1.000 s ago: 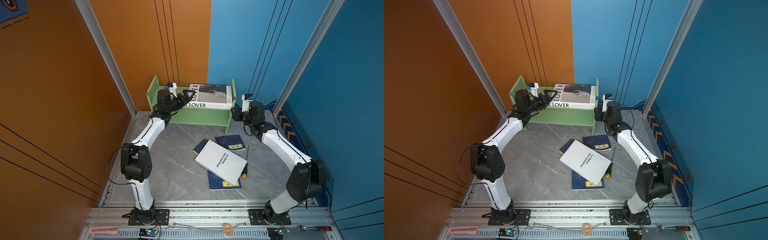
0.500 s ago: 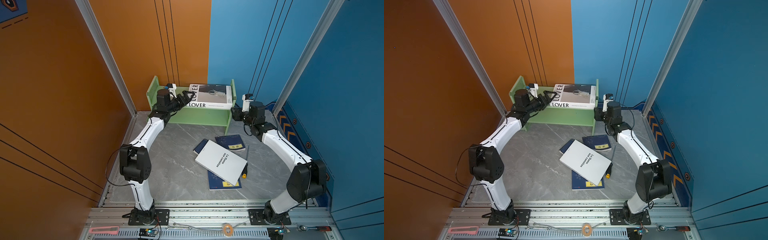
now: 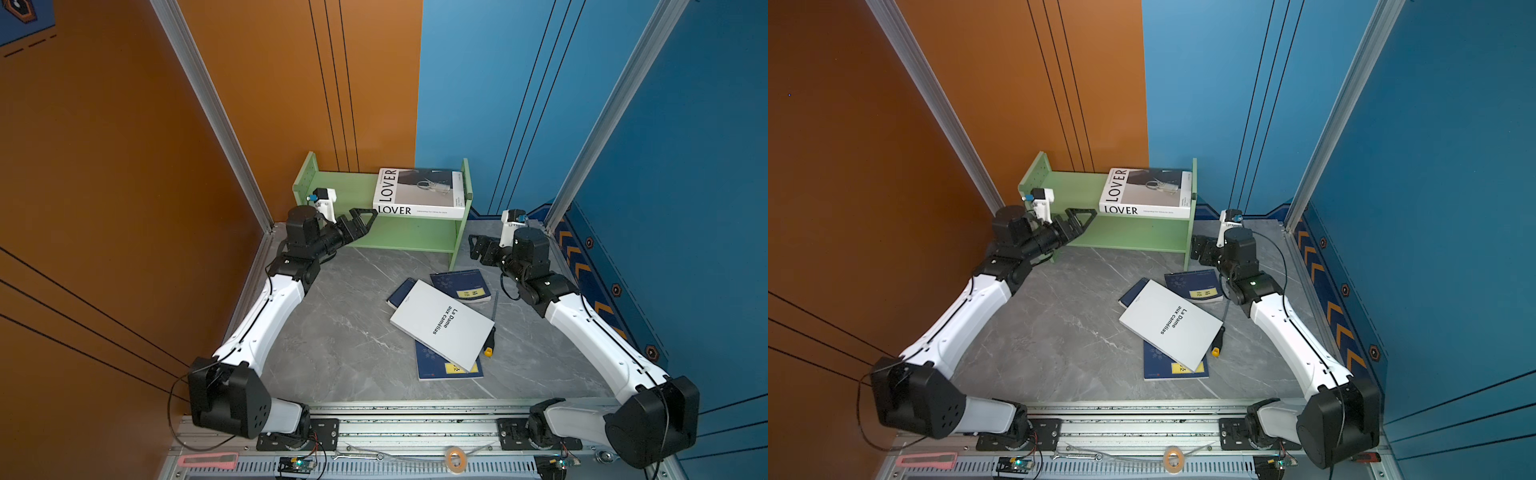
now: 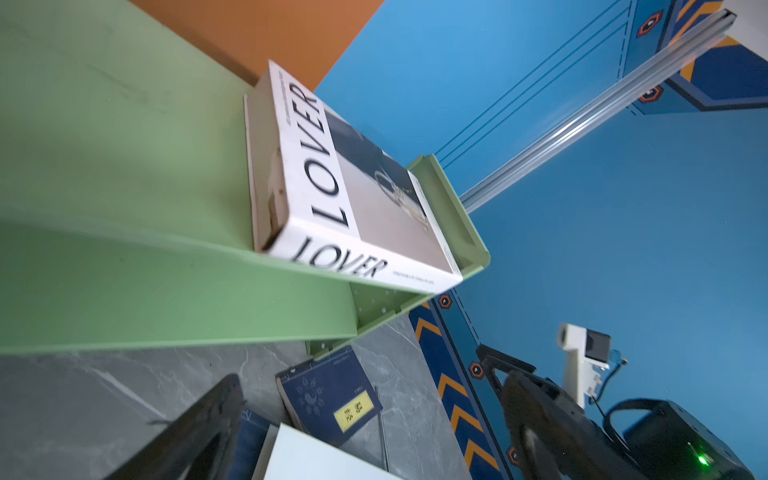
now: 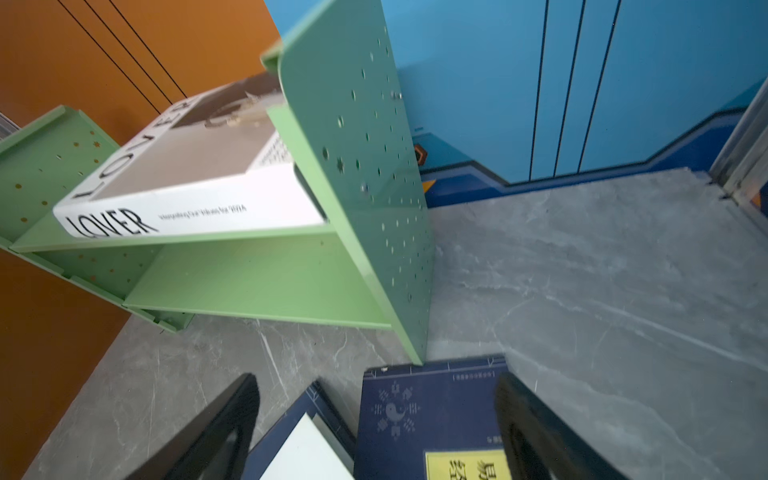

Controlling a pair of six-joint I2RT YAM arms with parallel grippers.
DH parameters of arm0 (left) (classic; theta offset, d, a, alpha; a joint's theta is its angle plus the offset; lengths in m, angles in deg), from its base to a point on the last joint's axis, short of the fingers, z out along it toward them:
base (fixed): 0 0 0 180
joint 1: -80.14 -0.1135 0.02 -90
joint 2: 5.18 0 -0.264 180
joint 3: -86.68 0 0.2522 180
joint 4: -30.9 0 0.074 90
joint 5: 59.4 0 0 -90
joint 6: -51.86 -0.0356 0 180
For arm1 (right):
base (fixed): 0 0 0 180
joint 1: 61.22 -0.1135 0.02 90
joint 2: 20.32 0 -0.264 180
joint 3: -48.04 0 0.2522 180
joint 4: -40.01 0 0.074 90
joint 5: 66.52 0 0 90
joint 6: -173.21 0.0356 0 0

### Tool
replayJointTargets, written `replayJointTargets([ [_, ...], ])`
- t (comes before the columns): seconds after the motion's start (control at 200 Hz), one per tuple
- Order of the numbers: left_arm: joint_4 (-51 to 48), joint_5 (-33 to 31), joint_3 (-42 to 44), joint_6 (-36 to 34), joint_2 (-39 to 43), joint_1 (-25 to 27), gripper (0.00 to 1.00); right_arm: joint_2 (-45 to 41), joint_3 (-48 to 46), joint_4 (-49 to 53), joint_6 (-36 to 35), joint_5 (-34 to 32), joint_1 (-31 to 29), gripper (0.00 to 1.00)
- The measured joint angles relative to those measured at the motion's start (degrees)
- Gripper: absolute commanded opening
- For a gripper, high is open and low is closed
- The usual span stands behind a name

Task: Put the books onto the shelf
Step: 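Release the LOVER book and move both grippers down toward the white book, then grip the white La Dame aux camélias book edges with both grippers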

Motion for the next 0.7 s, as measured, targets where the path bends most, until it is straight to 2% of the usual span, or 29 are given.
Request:
replayJointTargets([
  [0.21,-7.5,-2.7,13.0,-1.0,10.5,9.5,0.98,-0.3,-7.2,2.8,5.4,-2.6,-2.1,0.94],
  [0.371,-7.4,-6.4,25.0,1.9,14.6,14.8,0.98,-0.3,-10.4,5.2,12.1,-6.5,-4.4,0.96],
  [0.526,-4.2,-7.5,32.1,3.3,10.5,17.1,0.98,-2.1,-14.9,7.4,20.2,-8.7,-5.6,0.96],
  [0.701,-1.0,-7.3,32.9,1.9,0.9,17.1,0.98,-5.5,-18.8,8.5,25.0,-9.4,-6.5,0.97],
])
